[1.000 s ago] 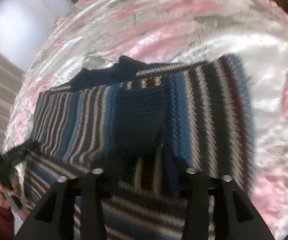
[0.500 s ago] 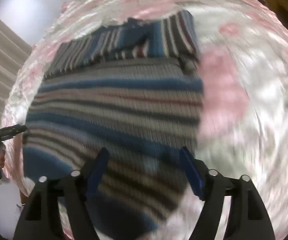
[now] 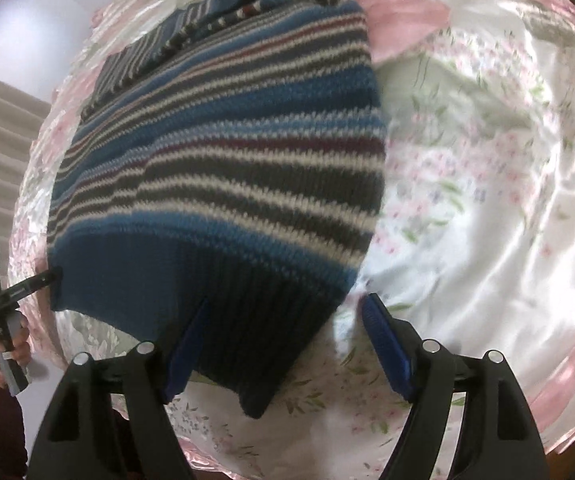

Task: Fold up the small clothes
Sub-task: 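Grasp the ribbed hem with the left tool while the right tool grasps it too, then lift the hem with both tools and fold it toward the collar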

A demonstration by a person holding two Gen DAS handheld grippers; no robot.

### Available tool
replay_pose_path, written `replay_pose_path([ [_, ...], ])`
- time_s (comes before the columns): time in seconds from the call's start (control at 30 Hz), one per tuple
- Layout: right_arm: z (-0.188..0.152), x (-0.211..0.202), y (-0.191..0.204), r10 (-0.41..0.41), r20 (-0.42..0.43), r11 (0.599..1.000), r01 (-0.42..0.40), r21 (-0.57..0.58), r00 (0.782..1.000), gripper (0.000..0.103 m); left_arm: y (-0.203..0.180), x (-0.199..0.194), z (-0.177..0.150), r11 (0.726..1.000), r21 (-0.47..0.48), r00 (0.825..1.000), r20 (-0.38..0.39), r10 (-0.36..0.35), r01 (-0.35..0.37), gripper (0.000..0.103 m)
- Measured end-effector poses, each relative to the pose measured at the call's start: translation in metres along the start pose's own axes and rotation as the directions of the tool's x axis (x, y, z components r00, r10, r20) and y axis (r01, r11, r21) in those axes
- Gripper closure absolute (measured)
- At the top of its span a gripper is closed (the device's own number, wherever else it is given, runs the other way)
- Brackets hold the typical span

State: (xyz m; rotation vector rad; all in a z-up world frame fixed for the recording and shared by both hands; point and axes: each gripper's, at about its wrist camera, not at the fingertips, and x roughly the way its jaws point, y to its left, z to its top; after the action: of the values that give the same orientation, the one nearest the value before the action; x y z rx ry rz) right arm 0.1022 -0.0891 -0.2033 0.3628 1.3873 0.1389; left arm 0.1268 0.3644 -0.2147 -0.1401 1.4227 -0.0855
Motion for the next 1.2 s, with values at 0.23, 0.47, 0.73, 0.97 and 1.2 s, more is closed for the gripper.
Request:
replay_pose_path([
  [0.23, -0.014, 0.006, 0.021, 0.035, -0.015, 0.998, -0.036, -0.043, 0.999, 0.029, -0.012, -0.001, -0.007, 0.998, -0.007, 0.998, -0.018, -0.062, 0.062, 0.035],
  [0.47, -0.018, 0.004, 0.017, 0.057, 0.009, 0.998, -0.056, -0.025, 0.998, 0.091, -0.011, -0.002, -0.008, 0.986, -0.073, 0.988, -0.007, -0.153, 0.153, 0.09],
  [0.73, -0.016, -0.029, 0.014, 0.183, 0.057, 0.983, -0.181, -0.04, 0.982, 0.093, -0.009, -0.031, -0.007, 0.968, -0.09, 0.972, 0.05, -0.23, 0.233, 0.092],
  [0.97, 0.018, -0.06, 0.015, 0.278, 0.117, 0.961, -0.277, -0.028, 0.953, 0.094, -0.003, -0.055, 0.015, 0.942, -0.113, 0.948, 0.093, -0.306, 0.315, 0.092],
  [1.2, 0.071, -0.079, 0.016, 0.277, 0.171, 0.961, -0.276, -0.034, 0.945, 0.094, -0.007, -0.072, 0.061, 0.934, -0.103, 0.93, 0.173, -0.323, 0.343, 0.092],
])
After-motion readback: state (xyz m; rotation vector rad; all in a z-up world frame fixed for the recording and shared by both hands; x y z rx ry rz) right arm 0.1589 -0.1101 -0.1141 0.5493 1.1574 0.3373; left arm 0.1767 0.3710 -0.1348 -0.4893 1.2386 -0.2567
